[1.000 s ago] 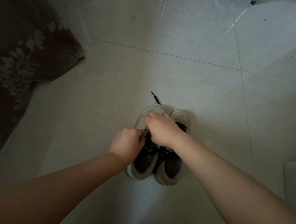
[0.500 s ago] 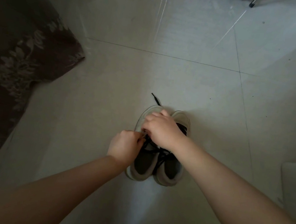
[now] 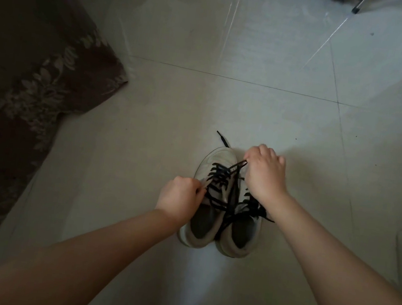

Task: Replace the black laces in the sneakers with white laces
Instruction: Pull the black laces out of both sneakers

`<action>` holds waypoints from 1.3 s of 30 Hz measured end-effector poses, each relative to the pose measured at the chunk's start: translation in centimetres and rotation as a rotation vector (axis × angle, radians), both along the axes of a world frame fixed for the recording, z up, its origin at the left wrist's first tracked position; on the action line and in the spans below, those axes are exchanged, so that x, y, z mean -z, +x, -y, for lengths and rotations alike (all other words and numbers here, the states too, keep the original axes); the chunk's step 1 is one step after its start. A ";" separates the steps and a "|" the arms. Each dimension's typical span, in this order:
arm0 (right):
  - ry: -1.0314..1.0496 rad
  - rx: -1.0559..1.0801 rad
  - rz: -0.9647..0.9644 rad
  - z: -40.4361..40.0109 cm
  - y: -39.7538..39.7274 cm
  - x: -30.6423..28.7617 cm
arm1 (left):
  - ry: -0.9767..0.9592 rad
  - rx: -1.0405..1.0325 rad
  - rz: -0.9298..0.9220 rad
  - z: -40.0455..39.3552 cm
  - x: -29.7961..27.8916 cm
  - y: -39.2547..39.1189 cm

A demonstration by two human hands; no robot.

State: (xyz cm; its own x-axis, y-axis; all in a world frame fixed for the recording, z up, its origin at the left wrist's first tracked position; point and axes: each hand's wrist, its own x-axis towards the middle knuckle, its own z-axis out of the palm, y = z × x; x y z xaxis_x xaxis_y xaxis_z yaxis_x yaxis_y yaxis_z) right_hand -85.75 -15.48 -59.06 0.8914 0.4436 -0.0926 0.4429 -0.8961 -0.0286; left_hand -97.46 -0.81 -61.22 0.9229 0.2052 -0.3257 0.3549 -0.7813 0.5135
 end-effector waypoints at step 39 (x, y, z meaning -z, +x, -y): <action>0.105 -0.135 -0.028 -0.2 -0.1 -0.3 | -0.033 -0.014 0.043 0.0 0.6 -0.2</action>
State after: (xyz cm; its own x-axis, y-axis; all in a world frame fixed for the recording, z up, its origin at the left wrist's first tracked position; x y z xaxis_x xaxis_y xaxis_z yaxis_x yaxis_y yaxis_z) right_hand -85.87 -15.26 -58.79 0.8210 0.5675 -0.0633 0.5566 -0.8201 -0.1328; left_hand -97.61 -0.83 -61.82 0.9332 0.2085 -0.2927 0.3432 -0.7587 0.5536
